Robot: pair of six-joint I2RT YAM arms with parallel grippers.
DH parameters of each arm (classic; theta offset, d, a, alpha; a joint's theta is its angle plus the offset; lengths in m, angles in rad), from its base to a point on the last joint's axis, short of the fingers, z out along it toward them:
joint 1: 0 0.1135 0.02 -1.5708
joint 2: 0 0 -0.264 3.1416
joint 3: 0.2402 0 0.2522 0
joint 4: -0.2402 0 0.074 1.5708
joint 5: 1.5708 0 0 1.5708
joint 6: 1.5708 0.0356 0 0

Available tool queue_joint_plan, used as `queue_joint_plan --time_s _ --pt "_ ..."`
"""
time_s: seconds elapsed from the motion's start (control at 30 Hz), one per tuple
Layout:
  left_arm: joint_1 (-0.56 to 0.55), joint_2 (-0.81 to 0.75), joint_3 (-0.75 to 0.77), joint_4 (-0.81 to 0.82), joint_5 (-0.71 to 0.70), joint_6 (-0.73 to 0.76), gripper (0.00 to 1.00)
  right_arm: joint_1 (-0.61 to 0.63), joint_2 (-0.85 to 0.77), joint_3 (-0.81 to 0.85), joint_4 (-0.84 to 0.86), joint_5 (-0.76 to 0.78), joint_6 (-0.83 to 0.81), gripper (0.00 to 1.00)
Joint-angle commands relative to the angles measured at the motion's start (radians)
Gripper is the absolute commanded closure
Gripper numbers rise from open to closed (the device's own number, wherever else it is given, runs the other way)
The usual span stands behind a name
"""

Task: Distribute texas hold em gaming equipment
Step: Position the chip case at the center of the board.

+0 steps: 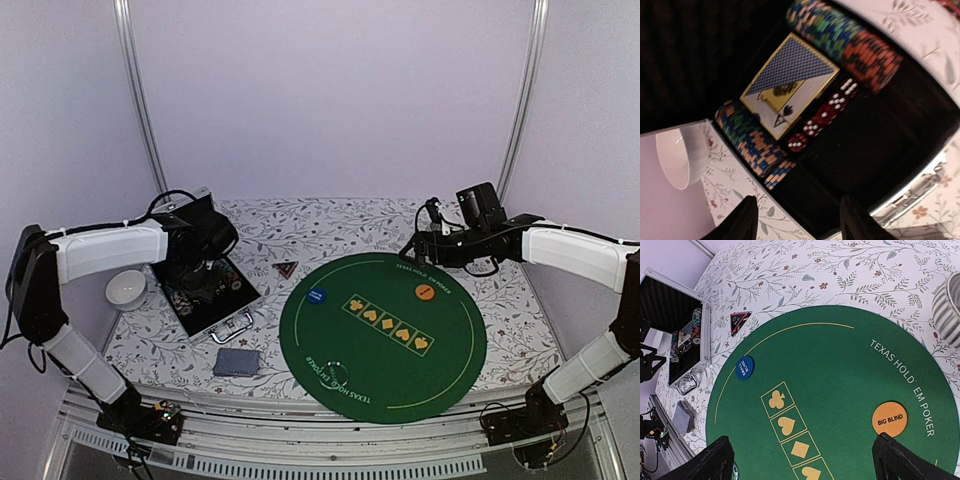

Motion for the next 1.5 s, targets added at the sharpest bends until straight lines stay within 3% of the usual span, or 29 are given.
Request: queue_joint_plan --time_s 0.0,0.23,0.3,0.47,0.53,0.7,0.87,0.97,1.17,1.47 --pt "0.007 0.063 0.084 -0.224 -0.110 -0.096 0.43 0.007 0.002 -0.011 0.015 0.006 -0.021 0.01" --pt "0.010 0.195 0.264 -0.411 -0.138 -0.141 0.33 0.008 0.015 -0.011 0.026 -0.009 -0.030 0.01" --pt "0.003 0.206 0.266 -0.386 -0.153 -0.142 0.33 0.008 0.013 -0.012 0.026 -0.009 -0.032 0.01" --pt "0.002 -0.099 -0.077 0.130 -0.064 -0.156 0.32 0.008 0.003 -0.018 0.026 -0.004 -0.038 0.01" --pt "0.008 -0.199 -0.176 0.224 -0.088 -0.189 0.31 0.008 0.004 -0.014 0.028 -0.014 -0.039 0.01" --pt "0.053 -0.242 -0.227 0.209 -0.035 -0.225 0.25 0.008 0.012 -0.003 0.034 -0.043 -0.041 0.01" --pt "0.126 -0.267 -0.333 0.374 0.077 -0.196 0.20 0.008 0.014 -0.013 0.045 -0.048 -0.034 0.01" --pt "0.222 -0.250 -0.359 0.404 0.141 -0.207 0.26 0.008 0.013 -0.014 0.041 -0.055 -0.031 0.01" --pt "0.227 -0.339 -0.426 0.443 0.160 -0.236 0.30 0.008 -0.004 -0.030 0.037 -0.037 -0.029 0.01" --pt "0.254 -0.396 -0.574 0.518 0.266 -0.417 0.15 0.009 0.021 -0.021 0.050 -0.059 -0.016 0.01"
